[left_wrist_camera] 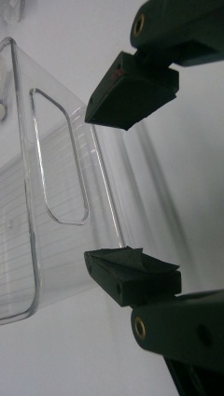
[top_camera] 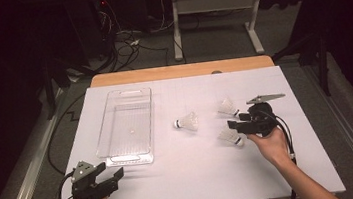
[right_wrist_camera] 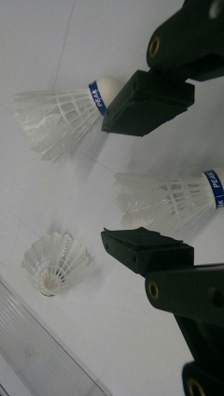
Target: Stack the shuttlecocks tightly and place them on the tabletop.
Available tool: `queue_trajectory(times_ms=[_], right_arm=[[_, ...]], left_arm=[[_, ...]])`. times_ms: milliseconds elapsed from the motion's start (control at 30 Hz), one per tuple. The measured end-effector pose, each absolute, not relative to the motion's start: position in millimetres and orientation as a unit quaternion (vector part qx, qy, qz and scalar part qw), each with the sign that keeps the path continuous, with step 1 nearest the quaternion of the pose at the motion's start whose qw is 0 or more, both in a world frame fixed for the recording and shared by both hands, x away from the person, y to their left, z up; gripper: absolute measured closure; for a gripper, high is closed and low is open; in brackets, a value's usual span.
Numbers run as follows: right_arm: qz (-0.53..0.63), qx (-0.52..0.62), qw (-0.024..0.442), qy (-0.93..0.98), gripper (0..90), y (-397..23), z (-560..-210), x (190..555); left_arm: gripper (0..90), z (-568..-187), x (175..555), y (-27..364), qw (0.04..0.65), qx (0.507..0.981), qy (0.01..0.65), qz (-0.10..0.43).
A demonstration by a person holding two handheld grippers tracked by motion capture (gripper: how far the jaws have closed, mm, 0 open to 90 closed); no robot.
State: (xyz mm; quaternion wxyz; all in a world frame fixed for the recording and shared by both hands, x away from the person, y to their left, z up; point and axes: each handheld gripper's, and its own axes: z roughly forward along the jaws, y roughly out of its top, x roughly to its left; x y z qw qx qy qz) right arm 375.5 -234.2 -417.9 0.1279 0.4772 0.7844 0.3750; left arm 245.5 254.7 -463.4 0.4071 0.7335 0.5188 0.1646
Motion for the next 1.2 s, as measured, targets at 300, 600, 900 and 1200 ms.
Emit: queue_trajectory(times_ms=[300, 600, 900, 1200], right_arm=[[0.363, 0.482, 0.119, 0.788, 42.7, -228, -417, 384], [0.350, 0.482, 0.109, 0.796, 43.3, -215, -417, 390], [0.321, 0.488, 0.098, 0.806, 43.8, -203, -421, 396], [0.307, 0.490, 0.093, 0.810, 46.9, -200, -427, 400]], left_arm=[[30.2, -463, 245, 254, 0.405, 0.737, 0.515, 0.163], [30.2, -464, 245, 254, 0.404, 0.737, 0.516, 0.165], [30.0, -464, 245, 254, 0.404, 0.738, 0.515, 0.165], [30.0, -464, 245, 254, 0.404, 0.738, 0.516, 0.165]])
